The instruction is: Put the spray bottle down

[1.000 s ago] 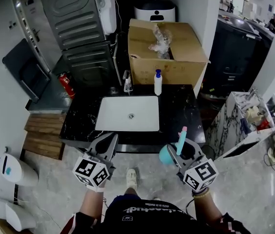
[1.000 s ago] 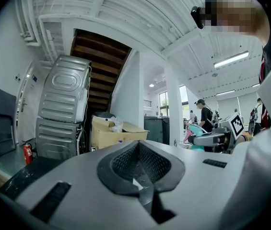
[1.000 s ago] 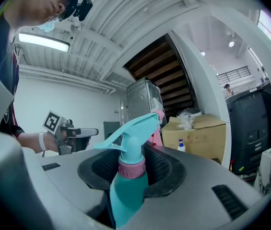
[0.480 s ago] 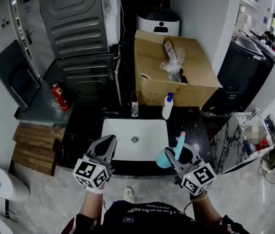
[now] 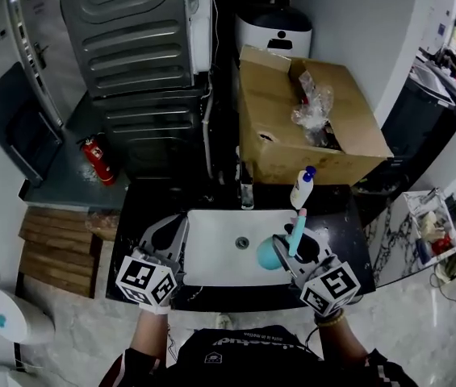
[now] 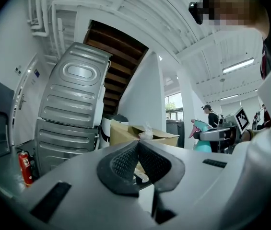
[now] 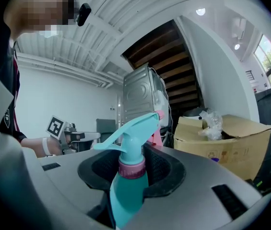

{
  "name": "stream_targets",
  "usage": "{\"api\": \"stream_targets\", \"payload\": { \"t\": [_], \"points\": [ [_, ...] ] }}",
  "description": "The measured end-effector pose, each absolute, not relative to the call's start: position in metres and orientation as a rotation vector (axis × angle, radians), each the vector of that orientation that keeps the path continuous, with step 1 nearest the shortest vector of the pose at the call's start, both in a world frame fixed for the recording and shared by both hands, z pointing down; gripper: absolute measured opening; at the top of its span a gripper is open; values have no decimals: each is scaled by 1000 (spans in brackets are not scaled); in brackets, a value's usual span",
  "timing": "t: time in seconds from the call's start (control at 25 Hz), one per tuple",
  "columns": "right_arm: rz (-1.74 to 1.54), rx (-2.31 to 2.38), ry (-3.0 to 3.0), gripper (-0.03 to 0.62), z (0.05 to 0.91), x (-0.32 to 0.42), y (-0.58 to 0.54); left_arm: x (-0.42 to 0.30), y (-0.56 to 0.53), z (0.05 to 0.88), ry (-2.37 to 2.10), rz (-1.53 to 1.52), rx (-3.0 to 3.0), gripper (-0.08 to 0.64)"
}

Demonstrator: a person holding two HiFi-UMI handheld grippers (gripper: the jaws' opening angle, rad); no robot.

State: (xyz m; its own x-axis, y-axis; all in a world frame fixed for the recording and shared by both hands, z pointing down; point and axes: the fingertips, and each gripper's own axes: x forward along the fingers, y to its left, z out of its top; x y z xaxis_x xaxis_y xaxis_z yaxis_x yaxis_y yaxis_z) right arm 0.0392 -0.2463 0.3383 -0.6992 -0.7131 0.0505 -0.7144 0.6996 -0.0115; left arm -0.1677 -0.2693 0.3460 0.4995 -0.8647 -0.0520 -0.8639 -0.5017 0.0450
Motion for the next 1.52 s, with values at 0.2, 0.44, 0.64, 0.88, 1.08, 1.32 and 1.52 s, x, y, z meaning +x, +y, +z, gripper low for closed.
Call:
{"api": "stream_targets", "payload": {
  "t": [0.2,0.44,0.64,0.88,1.08,1.32,1.52],
  "points": [
    [84,1182,-2844,161,347,32,-269,-175,-292,358,-1565,-108,2684,15],
    [93,1097,-2873,161,359,34,-294,-165,-310,368,-1602,-81,2654,15],
    [109,1006,-2911,161,366,24,-303,-168,-310,375,-1657,-50,2610,15],
    [99,916,-2934,161,367,3,-307,-191,-300,377,-1744,-40,2550,15],
    [106,866,-2933,161,374,-6,-308,-202,-292,381,-1787,-44,2505,15],
    [116,865,-2938,161,376,-5,-310,-201,-292,382,-1786,-46,2503,15],
    [123,882,-2944,161,376,-2,-310,-196,-294,382,-1775,-38,2518,15]
  ]
}}
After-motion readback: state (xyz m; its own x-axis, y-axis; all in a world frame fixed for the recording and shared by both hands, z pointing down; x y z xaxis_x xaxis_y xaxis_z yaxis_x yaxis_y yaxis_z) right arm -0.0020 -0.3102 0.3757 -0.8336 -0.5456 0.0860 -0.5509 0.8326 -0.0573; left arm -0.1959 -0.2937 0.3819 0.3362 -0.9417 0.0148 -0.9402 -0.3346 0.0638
